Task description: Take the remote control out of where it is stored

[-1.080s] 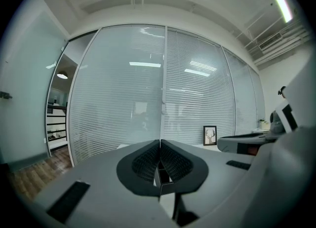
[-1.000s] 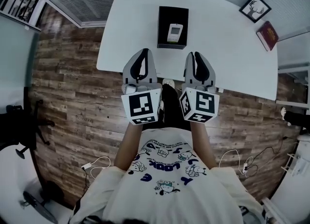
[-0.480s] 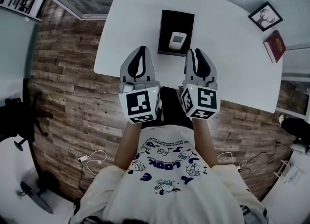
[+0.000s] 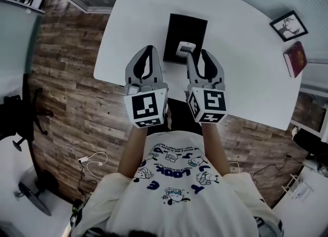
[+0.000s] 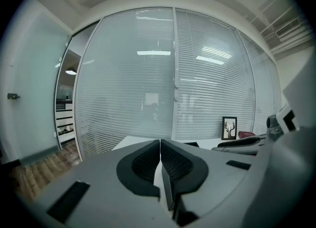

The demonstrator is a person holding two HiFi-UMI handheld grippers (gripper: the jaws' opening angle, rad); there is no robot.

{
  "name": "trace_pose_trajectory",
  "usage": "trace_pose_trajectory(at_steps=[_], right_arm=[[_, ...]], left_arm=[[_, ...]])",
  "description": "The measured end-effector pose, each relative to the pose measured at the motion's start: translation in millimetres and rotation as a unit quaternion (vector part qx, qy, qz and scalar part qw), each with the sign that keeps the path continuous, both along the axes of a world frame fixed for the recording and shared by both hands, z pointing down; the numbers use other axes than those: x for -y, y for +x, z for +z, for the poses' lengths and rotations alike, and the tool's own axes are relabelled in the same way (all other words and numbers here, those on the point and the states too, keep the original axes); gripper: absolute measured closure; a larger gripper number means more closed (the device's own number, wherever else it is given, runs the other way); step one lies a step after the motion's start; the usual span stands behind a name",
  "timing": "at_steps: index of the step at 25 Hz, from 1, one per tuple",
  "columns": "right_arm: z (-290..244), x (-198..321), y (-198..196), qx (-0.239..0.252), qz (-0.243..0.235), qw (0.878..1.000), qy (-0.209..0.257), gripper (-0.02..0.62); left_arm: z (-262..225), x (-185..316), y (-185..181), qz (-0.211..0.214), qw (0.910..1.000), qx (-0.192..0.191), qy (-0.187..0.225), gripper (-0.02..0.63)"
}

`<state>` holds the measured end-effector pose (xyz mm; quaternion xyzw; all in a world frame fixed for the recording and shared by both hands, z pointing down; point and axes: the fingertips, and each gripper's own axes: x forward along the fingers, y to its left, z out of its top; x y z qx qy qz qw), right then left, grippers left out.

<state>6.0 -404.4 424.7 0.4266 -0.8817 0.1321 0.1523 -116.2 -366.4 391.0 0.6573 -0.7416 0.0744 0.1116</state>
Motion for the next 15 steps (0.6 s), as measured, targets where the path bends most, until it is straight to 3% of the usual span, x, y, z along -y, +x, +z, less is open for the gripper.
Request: trace_pose_trajectory(at_steps=[15], right_arm=[[37, 20, -16, -0.004, -0.072, 0.997, -0.037, 0.422]], left_arm=[[38, 35, 9, 0.003, 0.9992, -0.007, -0.039, 0.588]])
